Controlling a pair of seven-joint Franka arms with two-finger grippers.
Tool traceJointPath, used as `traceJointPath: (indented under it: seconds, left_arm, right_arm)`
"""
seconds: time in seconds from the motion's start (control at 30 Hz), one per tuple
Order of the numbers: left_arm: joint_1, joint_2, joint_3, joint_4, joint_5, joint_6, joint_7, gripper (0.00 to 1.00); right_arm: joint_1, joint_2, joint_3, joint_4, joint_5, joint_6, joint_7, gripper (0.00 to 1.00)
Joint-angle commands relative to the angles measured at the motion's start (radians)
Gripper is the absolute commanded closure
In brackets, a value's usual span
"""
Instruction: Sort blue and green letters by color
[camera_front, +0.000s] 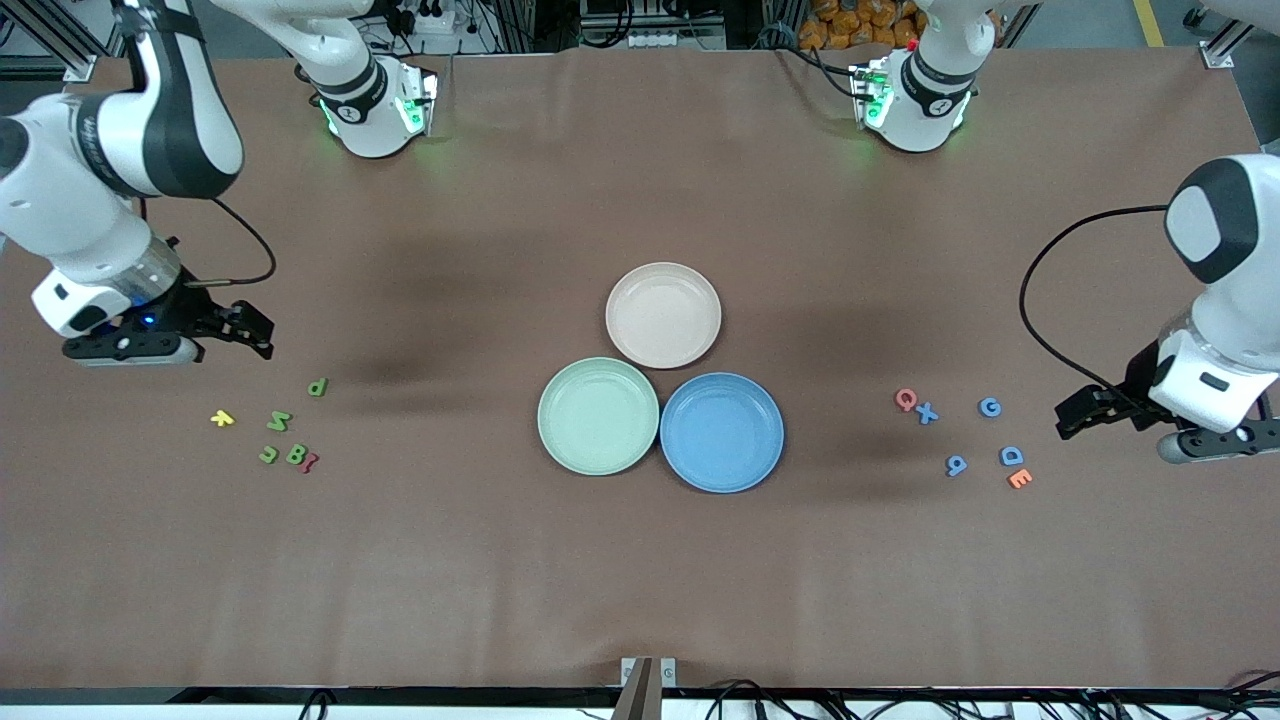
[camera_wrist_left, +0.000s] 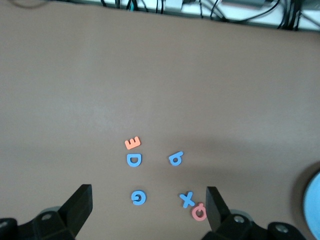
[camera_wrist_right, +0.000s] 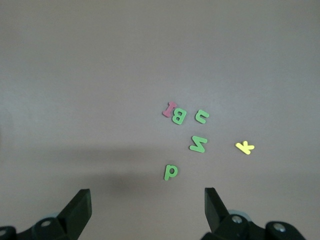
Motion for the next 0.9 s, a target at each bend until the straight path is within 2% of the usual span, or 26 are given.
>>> traceJointPath:
  seconds: [0.0,0.3,0.5,0.73,0.87]
  left_arm:
    - [0.027,-0.044,-0.010,-0.134,-0.004,0.065,0.045,0.00]
    - [0.041,-0.043,-0.010,-0.192,-0.002,0.064,0.108,0.00]
    - [0.053,-0.012,-0.010,-0.202,0.011,0.065,0.148,0.00]
    - [0.052,0.045,-0.010,-0.200,0.013,0.119,0.148,0.00]
    - [0.052,0.083,-0.010,-0.202,0.013,0.172,0.151,0.00]
  right_arm:
    - [-0.025,0.040,0.006,-0.039,-0.012,0.081,-0.013,0.00]
    - [-0.048,0.147,0.005,-0.103,-0.012,0.285,-0.013,0.00]
    - [-0.052,0.236,0.003,-0.105,-0.012,0.354,-0.004,0.00]
    - [-0.049,0.308,-0.014,-0.102,-0.012,0.363,0.004,0.06]
    - [-0.049,0.319,-0.015,-0.102,-0.012,0.350,0.009,0.07]
